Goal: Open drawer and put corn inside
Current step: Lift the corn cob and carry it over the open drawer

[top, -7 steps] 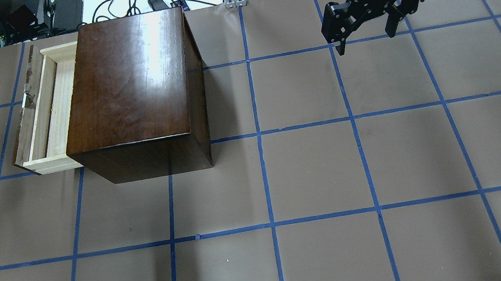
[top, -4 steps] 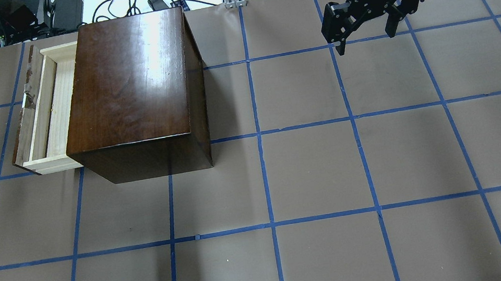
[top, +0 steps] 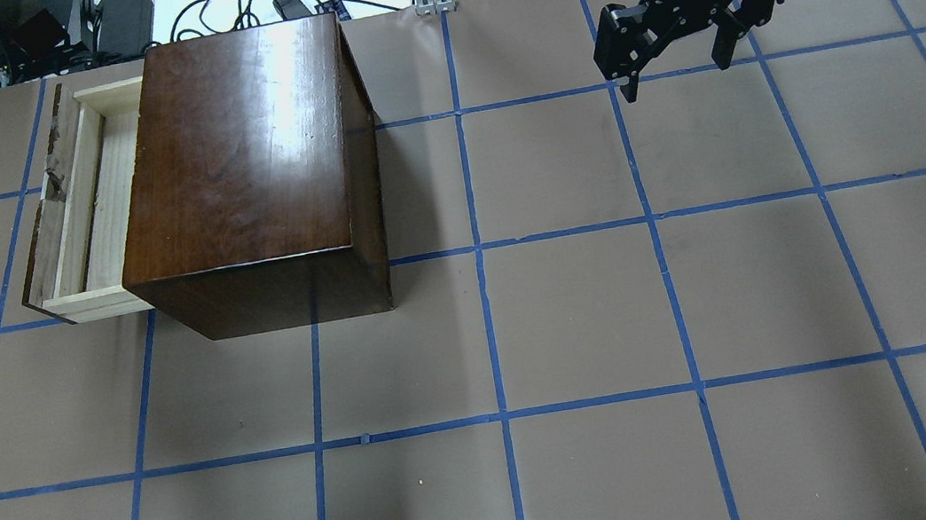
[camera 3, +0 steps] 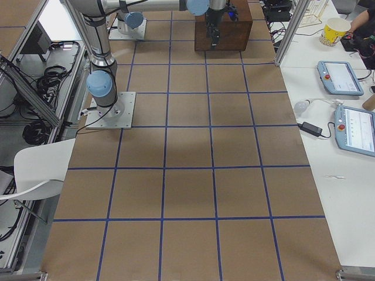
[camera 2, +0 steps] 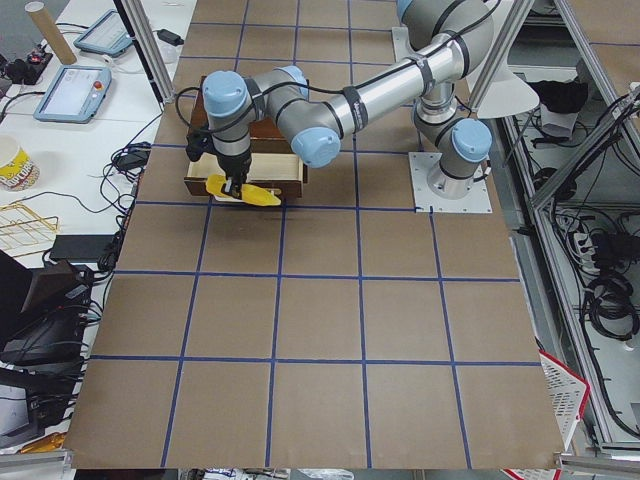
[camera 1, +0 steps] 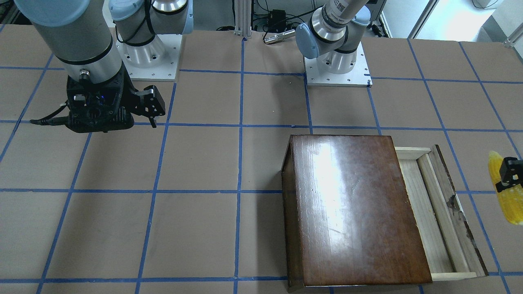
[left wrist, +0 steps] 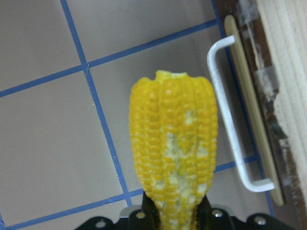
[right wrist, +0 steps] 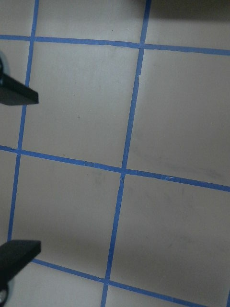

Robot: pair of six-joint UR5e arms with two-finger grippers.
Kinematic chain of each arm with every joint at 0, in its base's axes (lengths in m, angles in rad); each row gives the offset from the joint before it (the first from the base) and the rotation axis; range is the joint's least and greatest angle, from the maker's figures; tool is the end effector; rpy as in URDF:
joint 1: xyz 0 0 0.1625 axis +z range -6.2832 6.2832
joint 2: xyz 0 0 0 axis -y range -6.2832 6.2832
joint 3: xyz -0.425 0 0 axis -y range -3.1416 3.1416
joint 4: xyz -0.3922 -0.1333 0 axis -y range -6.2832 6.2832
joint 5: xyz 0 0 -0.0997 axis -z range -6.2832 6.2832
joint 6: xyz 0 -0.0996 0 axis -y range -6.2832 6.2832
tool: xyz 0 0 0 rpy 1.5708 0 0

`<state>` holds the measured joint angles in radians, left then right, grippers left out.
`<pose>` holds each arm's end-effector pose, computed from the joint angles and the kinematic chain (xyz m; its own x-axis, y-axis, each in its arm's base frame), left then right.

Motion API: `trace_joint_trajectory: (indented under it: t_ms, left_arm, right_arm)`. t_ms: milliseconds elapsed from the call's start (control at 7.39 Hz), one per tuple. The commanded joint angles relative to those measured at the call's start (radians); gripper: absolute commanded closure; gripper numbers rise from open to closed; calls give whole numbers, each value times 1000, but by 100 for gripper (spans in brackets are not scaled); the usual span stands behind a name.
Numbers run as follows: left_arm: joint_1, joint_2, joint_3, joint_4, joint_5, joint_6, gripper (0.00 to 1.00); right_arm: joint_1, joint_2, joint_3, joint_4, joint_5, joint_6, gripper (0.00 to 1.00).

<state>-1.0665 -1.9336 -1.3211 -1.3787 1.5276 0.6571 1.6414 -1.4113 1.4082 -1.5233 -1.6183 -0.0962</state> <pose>0.1925 -0.6336 0.4242 -0.9881 0.1533 -0.0141 0.1539 0.9841 -0.0888 0.1674 -0.5444 0.4795 -0.9849 -0.1680 0.0430 -0.1658 0.9849 0.0487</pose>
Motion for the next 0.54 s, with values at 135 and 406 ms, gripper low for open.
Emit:
trace_joint_trajectory:
  t_ms: [135,406]
  left_arm:
    - [-139,9,-10,-2,6,-297,100]
    - [-155,-21,-27,3,-7,-338,100]
  right_arm:
    - [0,0,0,2,0,1,0]
    - [0,0,0,0,0,0,0]
